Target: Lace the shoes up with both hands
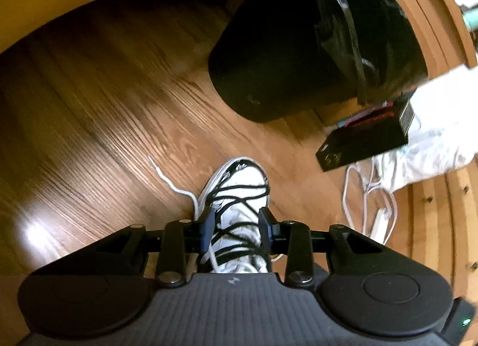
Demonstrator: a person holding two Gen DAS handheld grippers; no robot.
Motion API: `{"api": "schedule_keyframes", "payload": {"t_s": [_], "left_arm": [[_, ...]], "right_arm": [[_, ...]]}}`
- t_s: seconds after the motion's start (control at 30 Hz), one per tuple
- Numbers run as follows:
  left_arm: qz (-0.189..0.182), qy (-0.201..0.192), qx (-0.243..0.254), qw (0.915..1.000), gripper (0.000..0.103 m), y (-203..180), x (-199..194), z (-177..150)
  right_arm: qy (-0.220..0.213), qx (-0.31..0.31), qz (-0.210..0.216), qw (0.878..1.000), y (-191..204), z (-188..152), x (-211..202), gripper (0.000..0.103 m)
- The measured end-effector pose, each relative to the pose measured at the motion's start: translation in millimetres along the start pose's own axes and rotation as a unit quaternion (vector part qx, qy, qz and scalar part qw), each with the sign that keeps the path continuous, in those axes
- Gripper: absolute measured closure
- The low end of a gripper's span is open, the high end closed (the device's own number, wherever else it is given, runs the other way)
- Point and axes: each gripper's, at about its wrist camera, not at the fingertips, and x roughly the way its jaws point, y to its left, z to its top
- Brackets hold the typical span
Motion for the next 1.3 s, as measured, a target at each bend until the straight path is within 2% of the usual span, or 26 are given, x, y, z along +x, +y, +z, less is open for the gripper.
{"api": "schedule_keyframes", "payload": {"t_s": [0.17,0.4,0.6,0.7,0.8,0.83,0.9,1.03,1.1,1.3], "left_arm": [[0.017,0.015,0.083,0.9963,0.06,-18,6,-14],[0.029,0.023,0.177,0.9835,0.056,-43,7,-35],[0.047,0.028,0.185,0.9813,0.055,-34,-9,-45],[0.055,0.054,0.177,0.9813,0.055,-27,-9,-45],[0.06,0.066,0.2,0.9757,0.057,-29,-2,-52],[0.061,0.07,0.21,0.9734,0.059,-30,1,-55],[0.061,0.077,0.22,0.9706,0.069,-30,9,-57],[0.06,0.083,0.234,0.9669,0.082,-27,21,-54],[0.053,0.085,0.222,0.97,0.081,-24,24,-50],[0.058,0.075,0.243,0.9655,0.082,-31,25,-50]], "right_arm": [[0.021,-0.057,-0.005,0.998,11,-7,3,0.074],[0.037,-0.087,-0.009,0.995,4,-13,-3,0.074],[0.05,-0.128,-0.018,0.99,6,-21,-7,0.074],[0.056,-0.146,-0.019,0.988,10,-25,-7,0.074],[0.073,-0.161,-0.015,0.984,15,-31,-3,0.074],[0.081,-0.165,-0.016,0.983,17,-33,-1,0.074],[0.094,-0.174,-0.018,0.98,20,-37,4,0.074],[0.101,-0.165,-0.009,0.981,19,-41,9,0.073],[0.101,-0.165,-0.009,0.981,19,-41,11,0.071],[0.083,-0.173,-0.016,0.981,27,-40,13,0.071]]}}
